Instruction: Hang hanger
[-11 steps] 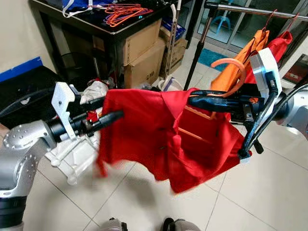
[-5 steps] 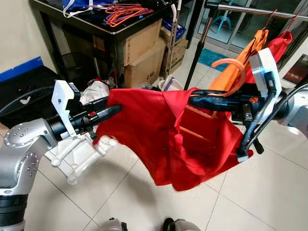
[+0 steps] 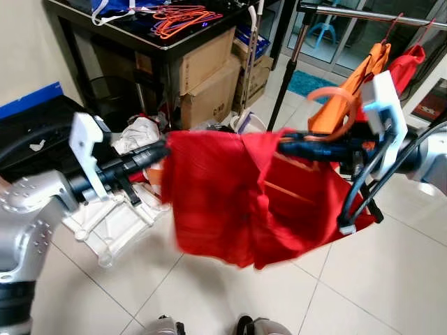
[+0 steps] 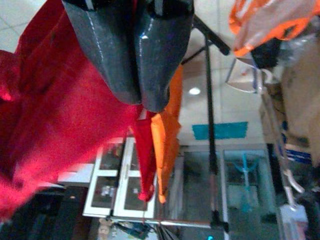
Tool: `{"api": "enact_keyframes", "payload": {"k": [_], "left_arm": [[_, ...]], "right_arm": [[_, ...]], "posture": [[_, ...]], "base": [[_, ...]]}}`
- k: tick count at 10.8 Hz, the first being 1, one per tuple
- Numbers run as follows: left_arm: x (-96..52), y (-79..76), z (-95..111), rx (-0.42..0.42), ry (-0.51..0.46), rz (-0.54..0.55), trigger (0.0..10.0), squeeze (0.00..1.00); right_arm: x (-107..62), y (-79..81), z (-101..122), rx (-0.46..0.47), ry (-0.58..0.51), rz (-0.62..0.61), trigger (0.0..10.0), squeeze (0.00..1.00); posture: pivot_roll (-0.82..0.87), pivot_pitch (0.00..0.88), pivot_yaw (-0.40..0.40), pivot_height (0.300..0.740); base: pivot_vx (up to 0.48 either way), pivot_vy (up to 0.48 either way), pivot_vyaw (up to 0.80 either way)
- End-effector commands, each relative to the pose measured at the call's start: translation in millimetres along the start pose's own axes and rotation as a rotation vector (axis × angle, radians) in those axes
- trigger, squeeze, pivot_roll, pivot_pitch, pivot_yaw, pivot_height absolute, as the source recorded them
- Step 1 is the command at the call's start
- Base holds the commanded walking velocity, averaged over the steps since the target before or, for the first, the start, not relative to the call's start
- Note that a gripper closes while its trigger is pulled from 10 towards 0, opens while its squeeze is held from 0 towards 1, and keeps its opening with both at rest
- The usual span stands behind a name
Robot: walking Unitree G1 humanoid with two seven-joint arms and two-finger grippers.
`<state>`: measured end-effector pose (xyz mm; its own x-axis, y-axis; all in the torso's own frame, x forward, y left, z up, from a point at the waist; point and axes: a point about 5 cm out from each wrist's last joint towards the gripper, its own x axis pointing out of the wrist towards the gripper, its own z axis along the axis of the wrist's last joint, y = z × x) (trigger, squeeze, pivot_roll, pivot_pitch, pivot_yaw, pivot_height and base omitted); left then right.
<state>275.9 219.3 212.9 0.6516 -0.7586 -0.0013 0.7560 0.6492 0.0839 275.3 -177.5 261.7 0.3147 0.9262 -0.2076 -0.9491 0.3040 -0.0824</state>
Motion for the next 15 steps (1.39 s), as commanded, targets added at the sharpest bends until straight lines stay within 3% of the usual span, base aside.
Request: {"api": "enact_keyframes", "payload": {"k": [1,4,5,6,8,11,13,14,15], "left_arm": [[-5.0,8.7,11,0.042,-0.024,0.041,0.0,0.0],[-4.5,10.5,14,0.044,-0.035,0.046,0.0,0.0],[2.8,4.1,3,0.042,-0.008,0.054,1.9,0.0],[8.3,-0.6,-3,0.038,-0.01,0.049,10.0,1.0],[21.3,-7.3,-14,0.025,-0.04,0.056,10.0,1.0],[27.0,-10.3,-15,0.002,-0.05,0.033,10.0,1.0],[32.9,-7.2,-22,0.05,-0.019,0.056,10.0,1.0],[34.3,-8.3,-24,0.04,-0.013,0.045,10.0,0.18],[35.5,-10.5,-28,0.031,0.007,0.02,10.0,0.0]], "right_arm": [[-3.8,-0.4,-1,-0.032,0.034,-0.014,10.0,0.0],[-3.0,-1.5,-2,-0.032,0.024,-0.029,10.0,0.0],[-3.1,-0.6,0,-0.035,0.012,-0.02,10.0,0.0],[-3.2,-0.3,1,-0.039,0.006,-0.017,10.0,0.0],[-4.7,1.0,9,-0.035,-0.029,0.002,10.0,0.0],[-4.2,0.9,10,-0.04,-0.029,0.002,10.0,0.0],[-3.3,2.0,12,-0.038,-0.036,0.007,10.0,0.0],[-3.5,2.2,12,-0.039,-0.036,0.007,10.0,0.0],[-4.0,2.5,13,-0.041,-0.036,0.005,10.0,0.0]], "posture": [[0.0,0.083,-0.059,0.74],[0.0,0.086,-0.057,0.74],[0.0,0.086,-0.056,0.74],[0.0,0.086,-0.057,0.74],[-0.01,0.089,-0.059,0.74],[-0.01,0.086,-0.057,0.74],[-0.02,0.086,-0.053,0.74],[-0.02,0.086,-0.053,0.74],[-0.02,0.082,-0.046,0.74]], "base": [[0.0,0.0,0.0],[0.0,0.0,0.0],[0.0,0.0,0.0],[0.0,0.0,0.0],[0.0,0.0,0.0],[0.0,0.0,0.0],[0.0,0.0,0.0],[0.0,0.0,0.0],[0.0,0.0,0.0]]}}
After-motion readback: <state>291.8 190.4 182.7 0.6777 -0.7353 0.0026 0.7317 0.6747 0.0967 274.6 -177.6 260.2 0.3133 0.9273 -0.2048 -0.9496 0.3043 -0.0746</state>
